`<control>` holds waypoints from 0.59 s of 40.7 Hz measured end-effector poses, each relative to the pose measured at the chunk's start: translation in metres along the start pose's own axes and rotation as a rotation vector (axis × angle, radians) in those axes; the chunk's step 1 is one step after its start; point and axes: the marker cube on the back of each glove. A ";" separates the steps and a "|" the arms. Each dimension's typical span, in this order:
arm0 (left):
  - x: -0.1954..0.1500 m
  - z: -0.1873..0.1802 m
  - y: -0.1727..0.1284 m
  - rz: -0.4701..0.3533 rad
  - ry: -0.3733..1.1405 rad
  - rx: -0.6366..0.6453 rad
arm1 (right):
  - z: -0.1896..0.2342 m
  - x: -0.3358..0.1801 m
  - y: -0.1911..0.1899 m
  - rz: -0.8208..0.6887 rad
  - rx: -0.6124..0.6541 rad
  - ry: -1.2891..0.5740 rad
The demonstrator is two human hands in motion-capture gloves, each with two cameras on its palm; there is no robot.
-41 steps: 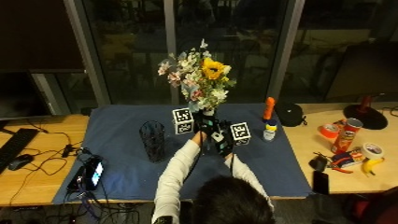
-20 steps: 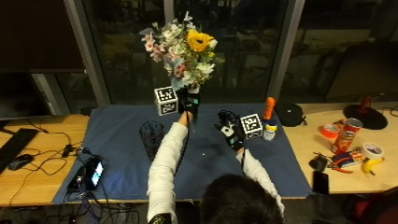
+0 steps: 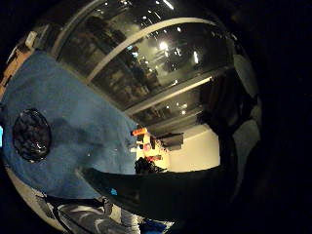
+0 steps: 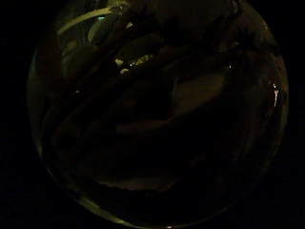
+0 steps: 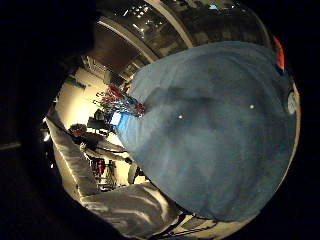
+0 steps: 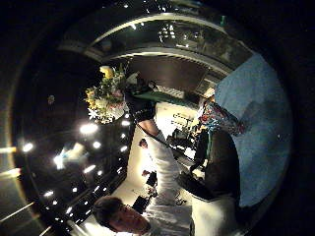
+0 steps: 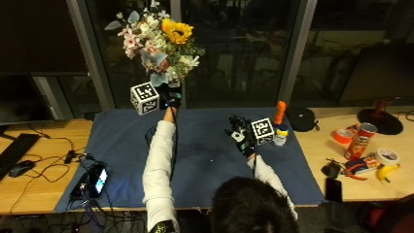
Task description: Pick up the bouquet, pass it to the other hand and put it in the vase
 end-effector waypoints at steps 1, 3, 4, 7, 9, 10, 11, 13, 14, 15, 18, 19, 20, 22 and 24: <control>-0.001 -0.005 -0.003 0.003 -0.004 0.010 | 0.000 0.001 0.001 0.020 0.003 0.001; -0.003 -0.015 -0.008 0.003 -0.007 0.030 | 0.002 0.000 0.003 0.108 0.023 0.010; -0.005 -0.020 -0.011 0.002 -0.006 0.040 | 0.002 0.000 0.003 0.130 0.047 0.041; -0.015 -0.033 -0.021 -0.005 -0.005 0.063 | 0.002 0.003 0.001 0.135 0.094 0.113; -0.022 -0.042 -0.026 -0.013 -0.006 0.074 | 0.008 0.006 0.003 0.168 0.036 0.035; -0.026 -0.045 -0.027 -0.019 -0.006 0.077 | 0.010 0.006 0.004 0.185 0.009 0.001; -0.029 -0.048 -0.028 -0.026 -0.004 0.078 | 0.012 0.006 0.005 0.200 -0.004 -0.011; -0.038 -0.052 -0.031 -0.040 0.004 0.072 | 0.014 0.005 0.006 0.228 -0.001 0.010; -0.045 -0.053 -0.032 -0.047 0.010 0.064 | 0.015 0.004 0.006 0.234 0.000 0.016; -0.053 -0.055 -0.034 -0.056 0.016 0.054 | 0.017 0.005 0.006 0.232 -0.009 0.007; -0.083 -0.061 -0.033 -0.099 0.008 -0.008 | 0.020 0.010 0.007 0.203 -0.053 -0.039; -0.096 -0.064 -0.030 -0.118 -0.012 -0.048 | 0.021 0.012 0.008 0.199 -0.065 -0.040; -0.112 -0.067 -0.027 -0.137 -0.043 -0.100 | 0.021 0.013 0.010 0.202 -0.076 -0.038; -0.146 -0.078 -0.016 -0.171 -0.135 -0.231 | 0.020 0.010 0.016 0.233 -0.097 -0.035; -0.183 -0.091 -0.003 -0.198 -0.242 -0.364 | 0.018 -0.002 0.026 0.286 -0.113 -0.029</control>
